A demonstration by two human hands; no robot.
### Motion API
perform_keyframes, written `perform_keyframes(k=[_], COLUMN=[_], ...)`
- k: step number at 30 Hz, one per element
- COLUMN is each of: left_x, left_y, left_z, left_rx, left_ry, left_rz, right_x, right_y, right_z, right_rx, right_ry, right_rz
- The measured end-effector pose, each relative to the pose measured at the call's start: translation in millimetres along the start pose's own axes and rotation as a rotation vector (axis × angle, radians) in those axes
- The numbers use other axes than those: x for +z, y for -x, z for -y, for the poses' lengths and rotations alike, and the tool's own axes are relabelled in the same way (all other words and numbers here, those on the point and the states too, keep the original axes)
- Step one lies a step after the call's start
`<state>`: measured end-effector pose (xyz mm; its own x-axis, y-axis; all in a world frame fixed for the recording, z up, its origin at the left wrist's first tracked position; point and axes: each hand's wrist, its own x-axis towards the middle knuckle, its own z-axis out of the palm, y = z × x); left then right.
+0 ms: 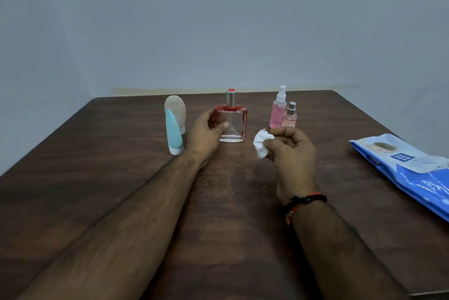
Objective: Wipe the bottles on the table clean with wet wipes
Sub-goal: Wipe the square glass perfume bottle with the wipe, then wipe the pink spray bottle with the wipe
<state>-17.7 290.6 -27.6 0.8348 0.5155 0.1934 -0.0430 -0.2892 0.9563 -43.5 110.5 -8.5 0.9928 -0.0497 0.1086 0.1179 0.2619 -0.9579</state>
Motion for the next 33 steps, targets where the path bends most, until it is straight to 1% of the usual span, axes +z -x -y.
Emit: perform_keyframes(k=[8, 13, 16, 19, 22, 23, 25, 27, 29, 30, 31, 33], left_x=[1, 1, 0, -1, 0, 1, 7, 16, 30, 38, 47, 65], left_y=[2, 2, 5, 11, 25, 30, 38, 43, 40, 34, 28, 9], left_z=[-2, -2, -2, -4, -11, -14, -23, -37, -58, -67, -76, -91], left_rx=[0.038, 0.028, 0.049, 0.179, 0.329, 0.423, 0.668, 0.864, 0.974, 0.986, 0.971, 0.874], left_ry=[-0.035, -0.051, -0.146, -0.281, -0.453, -0.468, -0.46, -0.434, -0.397, -0.392, -0.397, -0.422], left_rz=[-0.052, -0.007, 0.002, -0.021, -0.146, -0.195, -0.274, -0.304, -0.249, -0.196, -0.139, -0.026], right_x=[1, 0, 0, 0, -1, -1, -2, -6, -14, -20, -26, -36], right_y=[0, -1, 0, 2, 3, 3, 4, 4, 3, 2, 0, -1], right_z=[0, -1, -1, 1, 2, 3, 5, 7, 9, 10, 11, 13], right_rx=[0.009, 0.01, 0.01, 0.011, -0.001, -0.013, -0.043, -0.071, -0.084, -0.089, -0.091, -0.101], right_ry=[0.002, 0.014, 0.01, 0.004, 0.015, 0.023, 0.036, 0.035, 0.037, 0.04, 0.044, 0.037], right_rz=[-0.001, -0.007, -0.013, -0.025, -0.036, -0.044, -0.057, -0.067, -0.095, -0.111, -0.127, -0.144])
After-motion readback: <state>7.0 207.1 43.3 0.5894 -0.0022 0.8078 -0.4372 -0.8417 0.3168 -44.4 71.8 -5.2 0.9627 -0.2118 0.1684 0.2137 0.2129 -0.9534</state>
